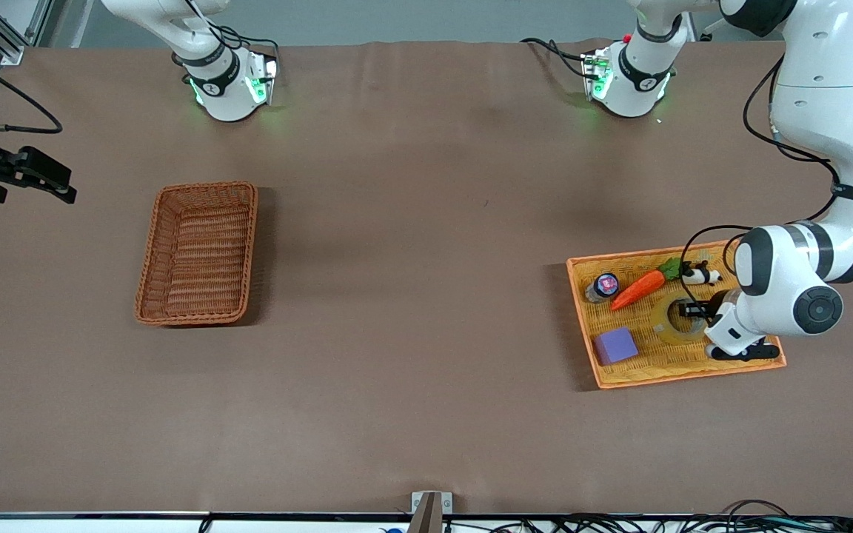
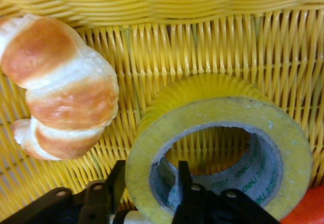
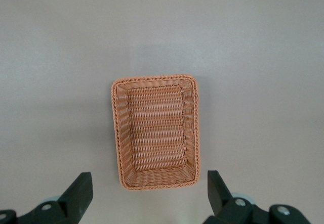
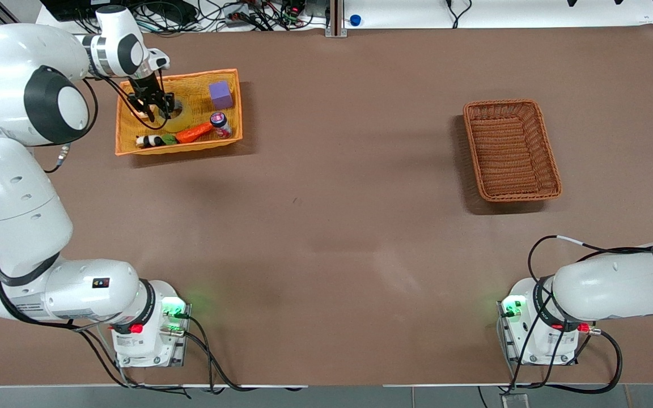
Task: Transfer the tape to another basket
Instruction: 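Close the left gripper on the rim of the yellow tape roll, then lift the tape roll and carry it toward the table middle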
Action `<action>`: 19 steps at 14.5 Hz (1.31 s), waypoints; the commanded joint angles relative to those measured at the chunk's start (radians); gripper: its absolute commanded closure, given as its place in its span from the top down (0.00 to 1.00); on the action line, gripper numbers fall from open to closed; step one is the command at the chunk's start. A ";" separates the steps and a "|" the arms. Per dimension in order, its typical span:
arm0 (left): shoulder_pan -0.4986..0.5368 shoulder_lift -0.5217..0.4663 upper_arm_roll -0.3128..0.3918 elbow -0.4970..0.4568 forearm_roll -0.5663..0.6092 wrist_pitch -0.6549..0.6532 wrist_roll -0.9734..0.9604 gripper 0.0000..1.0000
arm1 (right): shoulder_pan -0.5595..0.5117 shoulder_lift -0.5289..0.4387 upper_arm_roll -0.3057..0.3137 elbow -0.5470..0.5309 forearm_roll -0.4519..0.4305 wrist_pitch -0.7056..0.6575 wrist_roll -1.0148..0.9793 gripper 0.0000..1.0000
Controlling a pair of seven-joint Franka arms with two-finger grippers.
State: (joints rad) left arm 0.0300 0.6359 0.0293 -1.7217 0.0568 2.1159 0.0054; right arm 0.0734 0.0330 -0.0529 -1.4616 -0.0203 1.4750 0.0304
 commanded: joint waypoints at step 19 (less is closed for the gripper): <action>-0.513 0.059 -0.184 0.404 -0.004 -0.234 -0.505 0.00 | 0.003 -0.002 0.001 -0.003 -0.001 -0.002 -0.001 1.00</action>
State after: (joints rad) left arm -0.4224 0.6052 -0.1616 -1.4586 0.0689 1.9007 -0.4414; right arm 0.0738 0.0330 -0.0524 -1.4607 -0.0202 1.4748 0.0305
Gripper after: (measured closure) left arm 0.784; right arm 0.000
